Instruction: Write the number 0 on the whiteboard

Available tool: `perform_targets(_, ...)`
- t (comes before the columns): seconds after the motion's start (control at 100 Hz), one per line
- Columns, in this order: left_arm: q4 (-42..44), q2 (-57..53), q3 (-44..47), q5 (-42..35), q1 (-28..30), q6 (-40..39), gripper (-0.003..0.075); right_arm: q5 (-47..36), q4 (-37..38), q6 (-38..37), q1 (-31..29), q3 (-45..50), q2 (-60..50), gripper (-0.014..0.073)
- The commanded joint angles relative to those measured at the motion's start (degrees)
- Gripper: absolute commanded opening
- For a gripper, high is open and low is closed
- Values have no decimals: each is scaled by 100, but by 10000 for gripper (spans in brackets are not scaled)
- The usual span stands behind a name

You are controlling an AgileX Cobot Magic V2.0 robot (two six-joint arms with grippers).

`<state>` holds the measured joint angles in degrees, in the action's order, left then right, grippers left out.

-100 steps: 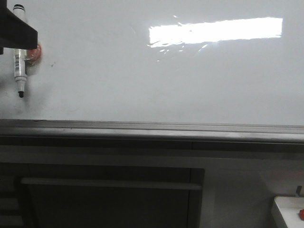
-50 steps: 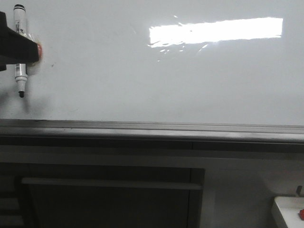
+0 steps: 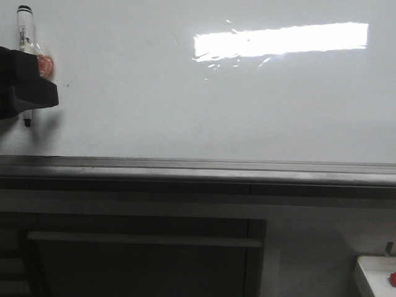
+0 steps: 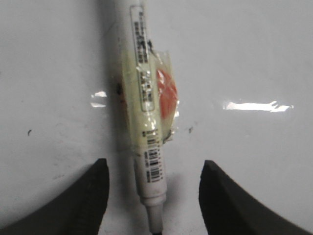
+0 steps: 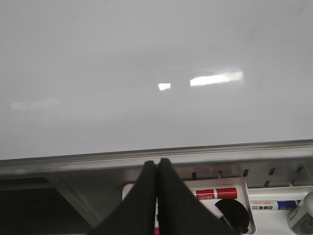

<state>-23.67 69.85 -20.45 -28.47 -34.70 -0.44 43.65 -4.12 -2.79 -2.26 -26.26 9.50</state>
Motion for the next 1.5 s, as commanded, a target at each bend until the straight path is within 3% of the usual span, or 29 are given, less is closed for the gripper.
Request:
perform_targets(0.0, -31, 16, -139, -539, -33, -45, 368, -455, -9, 16, 7, -130, 131, -50)
perform_targets(0.22, -31, 283, -139, -679, -33, -129, 353, -422, -9, 16, 7, -130, 131, -50)
perform_targets(0.29, -31, 332, -139, -734, -33, -129, 286, -422, -9, 16, 7, -130, 131, -50)
perform_targets(0.45, 137, 335, -139, -683, -33, -129, -13, -422, -31, 16, 7, -130, 131, -50)
perform_targets(0.63, 703, 107, -139, -535, -33, -129, -20, -523, -683, 70, 117, -130, 131, -50)
perform_targets(0.68, 908, -55, -139, -412, -33, -129, -20, -482, -1041, 405, 248, -141, 145, -50)
perform_targets(0.81, 1701, -697, -139, 170, -33, -129, -20, -245, -2686, 2207, 719, -155, 427, -50)
perform_targets(1.03, 3080, -1948, -139, 1563, -33, -129, -20, -372, -4179, 3722, 1412, -163, 1215, -34)
perform_targets(1.1, 3337, -2235, -139, 2013, -33, -129, -20, -377, -4537, 4356, 1671, -163, 1482, 32)
perform_targets(1.18, 3407, -2460, -139, 2505, -33, -129, -20, -425, -4868, 5080, 2013, -193, 1777, 168)
perform_targets(1.31, 3407, -2553, -139, 2927, -200, -129, -20, -634, -4897, 5607, 2572, -513, 2306, 361)
perform_targets(1.49, 3600, -2553, -139, 2908, -1209, 44, -20, -1059, -4897, 6429, 3358, -1044, 3075, 391)
